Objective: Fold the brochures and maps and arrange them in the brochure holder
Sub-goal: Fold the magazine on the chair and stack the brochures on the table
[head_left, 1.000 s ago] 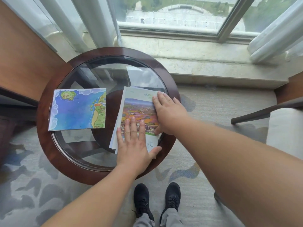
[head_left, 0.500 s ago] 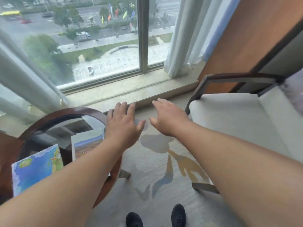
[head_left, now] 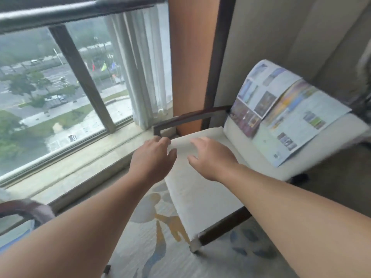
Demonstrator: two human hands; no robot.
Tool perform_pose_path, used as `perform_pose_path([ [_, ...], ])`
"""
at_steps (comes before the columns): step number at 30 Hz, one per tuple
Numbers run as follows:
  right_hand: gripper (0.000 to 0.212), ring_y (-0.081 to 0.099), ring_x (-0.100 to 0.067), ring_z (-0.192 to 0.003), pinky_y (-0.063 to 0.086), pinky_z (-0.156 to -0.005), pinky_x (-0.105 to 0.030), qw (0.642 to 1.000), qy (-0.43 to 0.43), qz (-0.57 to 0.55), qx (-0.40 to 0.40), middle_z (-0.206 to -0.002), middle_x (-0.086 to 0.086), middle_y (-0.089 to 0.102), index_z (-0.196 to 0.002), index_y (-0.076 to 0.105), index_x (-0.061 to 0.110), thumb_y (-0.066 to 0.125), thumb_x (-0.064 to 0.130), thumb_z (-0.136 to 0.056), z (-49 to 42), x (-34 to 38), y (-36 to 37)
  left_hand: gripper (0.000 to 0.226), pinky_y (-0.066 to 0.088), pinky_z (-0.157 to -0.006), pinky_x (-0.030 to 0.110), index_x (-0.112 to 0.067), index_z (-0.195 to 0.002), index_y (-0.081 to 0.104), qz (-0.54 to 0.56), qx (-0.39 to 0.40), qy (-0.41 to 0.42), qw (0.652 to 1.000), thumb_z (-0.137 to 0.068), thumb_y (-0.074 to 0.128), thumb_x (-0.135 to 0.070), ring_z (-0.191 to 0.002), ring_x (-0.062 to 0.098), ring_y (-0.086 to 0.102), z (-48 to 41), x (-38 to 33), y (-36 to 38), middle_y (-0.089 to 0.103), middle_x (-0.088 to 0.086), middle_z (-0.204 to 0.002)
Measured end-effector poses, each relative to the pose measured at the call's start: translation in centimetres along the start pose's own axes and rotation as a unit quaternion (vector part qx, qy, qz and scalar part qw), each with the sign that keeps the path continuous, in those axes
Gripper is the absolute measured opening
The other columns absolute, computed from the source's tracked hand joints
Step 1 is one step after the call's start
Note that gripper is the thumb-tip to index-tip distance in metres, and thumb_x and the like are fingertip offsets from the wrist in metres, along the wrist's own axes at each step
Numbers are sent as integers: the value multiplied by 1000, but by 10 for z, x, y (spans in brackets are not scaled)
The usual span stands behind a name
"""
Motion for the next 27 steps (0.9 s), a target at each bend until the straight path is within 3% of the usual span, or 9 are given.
perform_pose_path([
  [10, 36, 56, -28, -108, 51, -87, -42, 988, 144, -12, -54, -130, -3, 54, -124, 55, 20, 44, 38, -94, 28, -175, -97, 31, 43, -73, 35, -19, -101, 59, 13, 5, 135, 991, -96, 39, -43, -102, 26, 57, -84, -189, 6, 60, 2, -107],
  [15, 41, 57, -27, -111, 49, -81, -36, 975, 207, -5, -81, -134, -3, 53, -132, 54, 22, 43, 40, -96, 34, -232, -123, 33, 39, -72, 33, -19, -110, 60, 36, 15, 191, 981, -97, 41, -43, -104, 29, 59, -124, -247, 23, 61, 4, -110],
  [19, 40, 55, -27, -115, 49, -85, -38, 963, 251, 21, -92, -133, -4, 52, -130, 55, 18, 46, 37, -95, 30, -278, -146, 38, 38, -73, 33, -18, -119, 59, 42, 33, 235, 971, -98, 41, -44, -109, 29, 59, -151, -293, 38, 61, 4, -118],
  [27, 49, 47, -32, -123, 43, -96, -41, 935, 339, 31, -96, -135, -9, 47, -130, 49, 18, 58, 45, -90, -10, -388, -166, 39, 42, -73, 31, -22, -123, 58, 48, 64, 240, 967, -98, 41, -46, -106, 25, 59, -193, -360, 86, 61, 0, -120],
])
Point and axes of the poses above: each hand's wrist, its own z-axis away from the middle knuckle, its own y-axis out of the palm, x = y × z, the point moved 1 cm from there along -z, towards the middle knuckle
